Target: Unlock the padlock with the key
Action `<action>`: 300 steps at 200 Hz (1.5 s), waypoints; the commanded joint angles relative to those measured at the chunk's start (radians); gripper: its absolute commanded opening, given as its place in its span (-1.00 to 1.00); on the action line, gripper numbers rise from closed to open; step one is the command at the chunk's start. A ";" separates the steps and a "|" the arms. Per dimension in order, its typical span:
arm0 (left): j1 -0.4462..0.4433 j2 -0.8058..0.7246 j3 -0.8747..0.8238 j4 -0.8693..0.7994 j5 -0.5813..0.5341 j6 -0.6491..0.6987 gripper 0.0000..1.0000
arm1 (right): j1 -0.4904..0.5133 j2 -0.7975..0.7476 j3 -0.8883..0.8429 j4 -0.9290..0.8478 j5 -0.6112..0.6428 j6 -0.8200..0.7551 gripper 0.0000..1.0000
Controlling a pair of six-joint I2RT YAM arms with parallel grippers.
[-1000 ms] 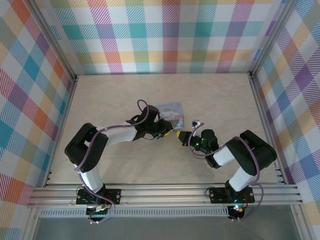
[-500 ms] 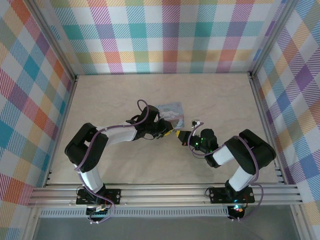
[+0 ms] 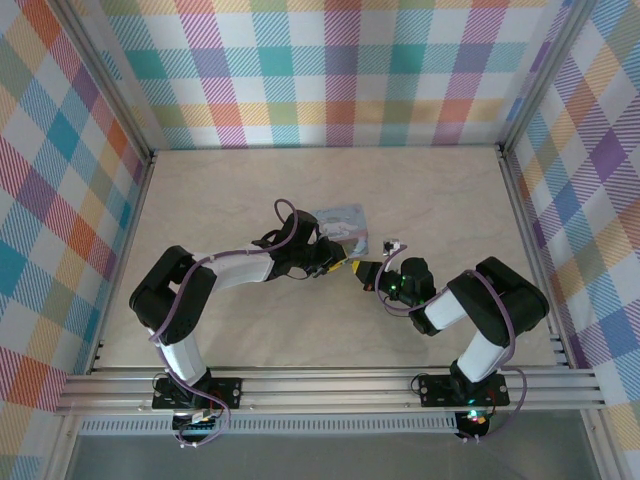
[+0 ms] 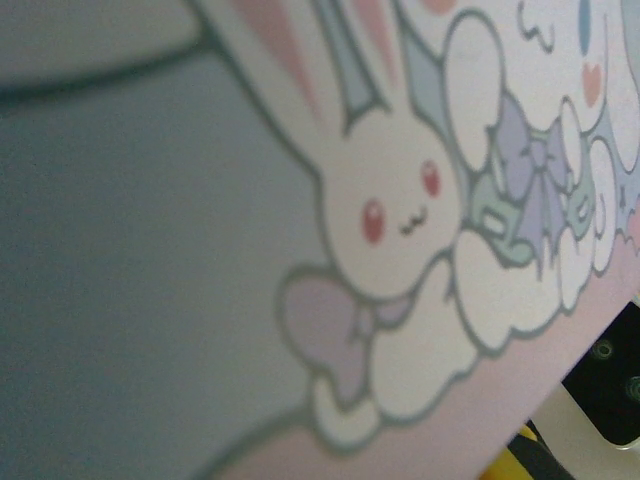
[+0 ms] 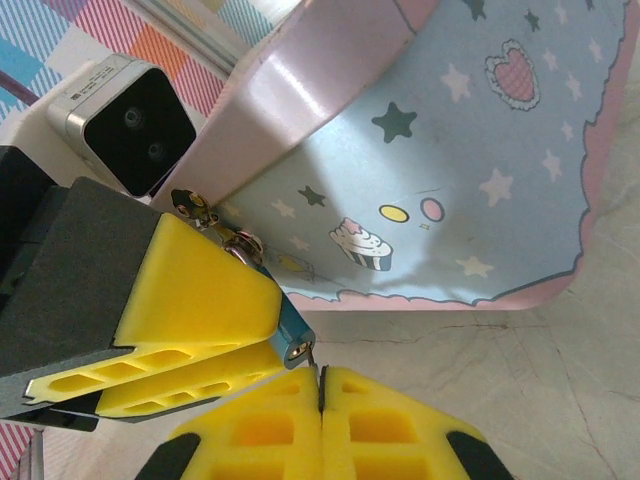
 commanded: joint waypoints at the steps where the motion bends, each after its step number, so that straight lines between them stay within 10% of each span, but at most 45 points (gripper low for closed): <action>1: 0.003 0.000 0.022 0.018 0.009 -0.017 -0.58 | 0.005 -0.001 0.003 0.059 0.001 0.001 -1.00; 300: 0.003 0.005 0.033 0.023 0.018 -0.026 -0.58 | 0.004 -0.004 0.002 0.061 0.007 -0.001 -1.00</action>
